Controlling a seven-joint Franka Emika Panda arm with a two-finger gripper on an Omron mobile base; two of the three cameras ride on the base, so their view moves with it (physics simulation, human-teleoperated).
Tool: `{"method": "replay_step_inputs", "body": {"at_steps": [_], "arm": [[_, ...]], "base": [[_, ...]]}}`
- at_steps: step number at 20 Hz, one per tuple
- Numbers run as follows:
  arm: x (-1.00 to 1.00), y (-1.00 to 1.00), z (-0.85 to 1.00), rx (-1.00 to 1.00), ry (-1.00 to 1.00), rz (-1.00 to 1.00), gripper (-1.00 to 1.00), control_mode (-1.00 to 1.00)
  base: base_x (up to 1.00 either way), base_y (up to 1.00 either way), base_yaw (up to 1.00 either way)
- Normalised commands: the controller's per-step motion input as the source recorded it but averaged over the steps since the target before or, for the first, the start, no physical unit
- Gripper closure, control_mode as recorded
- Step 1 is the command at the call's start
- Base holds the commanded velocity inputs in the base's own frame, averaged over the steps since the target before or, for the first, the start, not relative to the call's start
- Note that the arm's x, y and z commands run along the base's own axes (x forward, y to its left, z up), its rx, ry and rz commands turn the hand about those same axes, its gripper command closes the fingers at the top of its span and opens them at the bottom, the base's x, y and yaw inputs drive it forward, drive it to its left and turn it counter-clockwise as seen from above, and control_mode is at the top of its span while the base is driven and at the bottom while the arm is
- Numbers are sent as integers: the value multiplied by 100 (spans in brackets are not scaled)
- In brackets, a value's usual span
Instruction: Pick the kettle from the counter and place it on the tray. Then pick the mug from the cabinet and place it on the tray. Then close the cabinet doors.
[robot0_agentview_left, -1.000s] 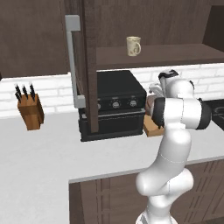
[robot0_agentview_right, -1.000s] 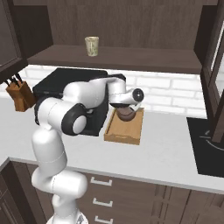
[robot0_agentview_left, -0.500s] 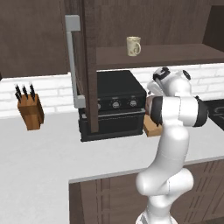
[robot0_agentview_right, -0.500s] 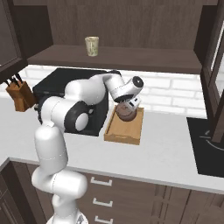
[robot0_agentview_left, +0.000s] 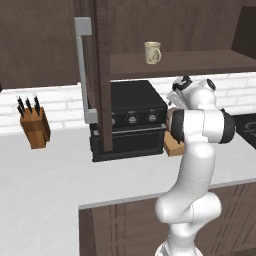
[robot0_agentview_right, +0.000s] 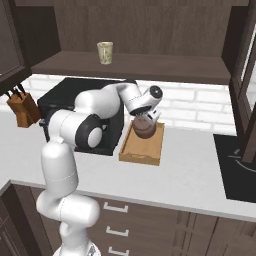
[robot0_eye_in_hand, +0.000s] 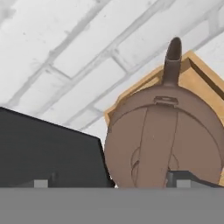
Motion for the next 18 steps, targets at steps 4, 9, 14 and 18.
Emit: {"method": "replay_step_inputs", "body": {"at_steps": [4, 9, 14, 18], "arm": [[11, 0, 0, -8, -5, -16, -100, -100], [17, 0, 3, -17, 6, -16, -100, -100], [2, 0, 25, -19, -2, -11, -100, -100], [-37, -5, 48, -14, -6, -3, -100, -100]], "base": [[0, 0, 0], [0, 0, 0], [0, 0, 0], [0, 0, 0]]}}
